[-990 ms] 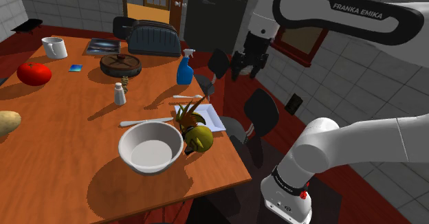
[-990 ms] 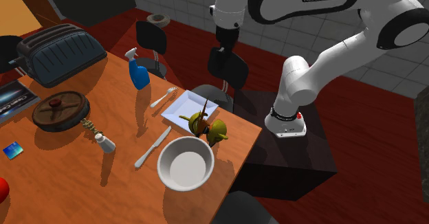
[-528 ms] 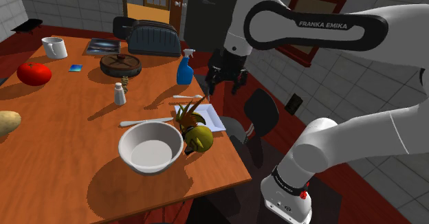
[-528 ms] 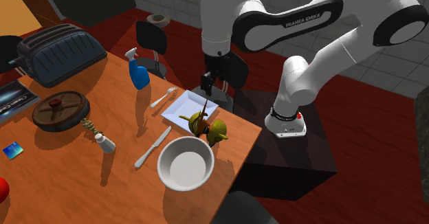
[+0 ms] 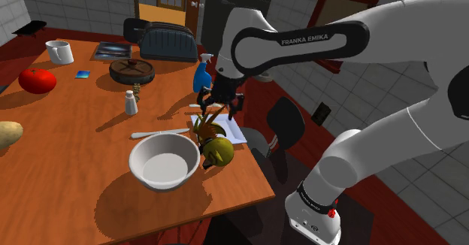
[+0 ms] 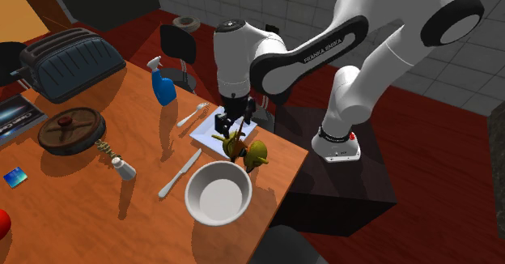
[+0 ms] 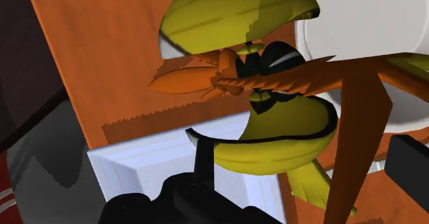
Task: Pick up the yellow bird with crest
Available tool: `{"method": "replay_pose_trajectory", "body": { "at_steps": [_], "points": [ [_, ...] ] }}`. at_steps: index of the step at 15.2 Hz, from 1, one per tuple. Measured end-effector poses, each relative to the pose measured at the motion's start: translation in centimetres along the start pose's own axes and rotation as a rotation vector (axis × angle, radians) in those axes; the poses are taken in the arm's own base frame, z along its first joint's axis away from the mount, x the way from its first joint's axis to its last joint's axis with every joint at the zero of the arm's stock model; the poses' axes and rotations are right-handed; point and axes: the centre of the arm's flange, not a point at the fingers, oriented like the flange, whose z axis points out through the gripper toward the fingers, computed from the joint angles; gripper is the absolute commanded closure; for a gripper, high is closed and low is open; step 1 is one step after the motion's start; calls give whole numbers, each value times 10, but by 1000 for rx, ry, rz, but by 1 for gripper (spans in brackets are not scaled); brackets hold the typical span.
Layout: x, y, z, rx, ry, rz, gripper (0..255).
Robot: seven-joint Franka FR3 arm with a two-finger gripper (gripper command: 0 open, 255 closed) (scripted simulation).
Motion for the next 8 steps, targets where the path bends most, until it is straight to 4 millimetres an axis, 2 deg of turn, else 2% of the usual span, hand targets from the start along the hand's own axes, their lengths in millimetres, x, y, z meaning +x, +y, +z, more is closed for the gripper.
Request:
{"method": "replay_pose_trajectory", "body": {
  "at_steps": [3, 8],
  "points": [
    [5, -20, 24, 12, -13, 65, 0],
    [7, -20, 50, 14, -15, 78, 0]
  ]
}}
